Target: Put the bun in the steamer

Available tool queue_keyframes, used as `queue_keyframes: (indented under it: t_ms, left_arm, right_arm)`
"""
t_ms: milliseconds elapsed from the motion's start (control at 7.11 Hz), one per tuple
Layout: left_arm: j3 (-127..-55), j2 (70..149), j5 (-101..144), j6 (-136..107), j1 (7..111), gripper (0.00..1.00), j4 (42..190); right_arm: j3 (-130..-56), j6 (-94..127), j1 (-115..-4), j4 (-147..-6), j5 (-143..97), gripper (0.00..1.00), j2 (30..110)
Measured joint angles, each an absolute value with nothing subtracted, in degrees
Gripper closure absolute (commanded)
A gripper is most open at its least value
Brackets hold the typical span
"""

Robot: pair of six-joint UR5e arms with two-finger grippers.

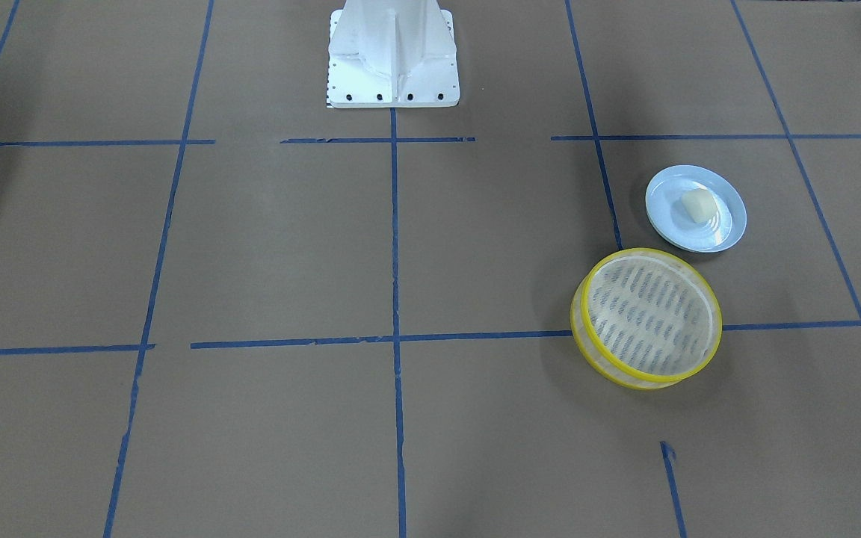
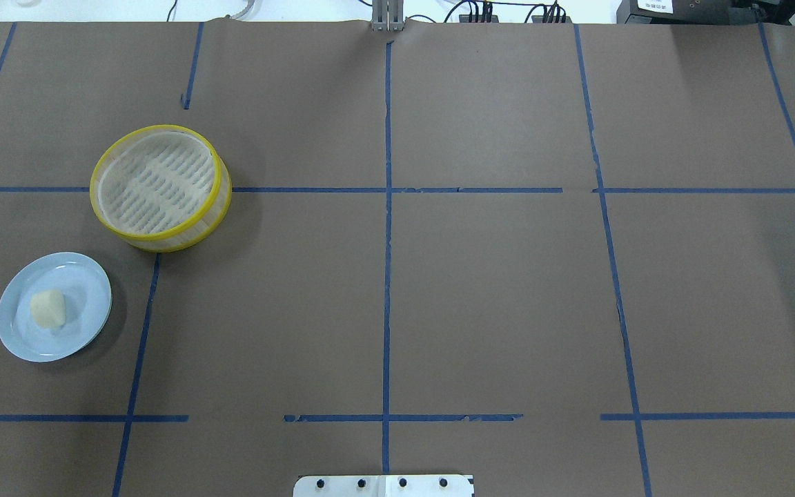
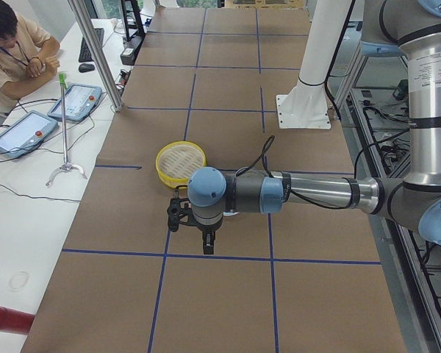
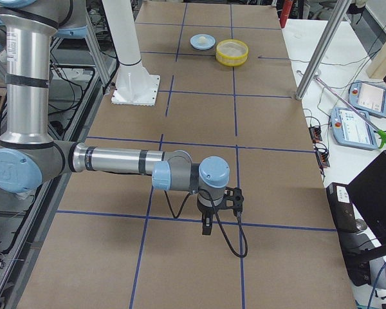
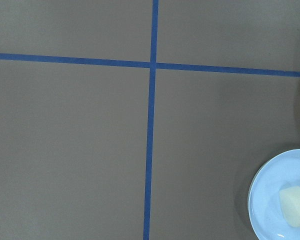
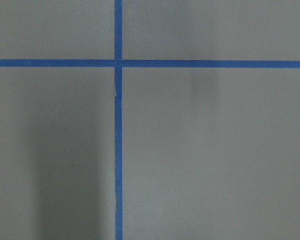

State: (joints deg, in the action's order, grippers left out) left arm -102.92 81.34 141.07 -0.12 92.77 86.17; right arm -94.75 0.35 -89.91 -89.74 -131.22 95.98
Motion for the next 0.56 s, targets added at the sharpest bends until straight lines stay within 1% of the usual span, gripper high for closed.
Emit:
queue_keyframes:
  t_ms: [281, 422, 562]
  left_arm:
    - [-102.1, 81.1, 141.6, 0.0, 92.1, 0.00, 89.6]
    - [-102.2, 81.2, 141.8, -3.7, 90.0, 0.00, 94.0]
    - [-102.0, 81.4, 141.6, -13.2, 84.9, 0.00, 100.8]
  right_arm:
    - [-94.7, 0.3, -89.9, -89.7, -131.2, 0.00, 96.0]
    - [-94.7, 0.4, -89.9, -89.7, -131.2, 0.00, 96.0]
    - [-94.7, 0.4, -89.9, -89.7, -131.2, 0.00, 96.0]
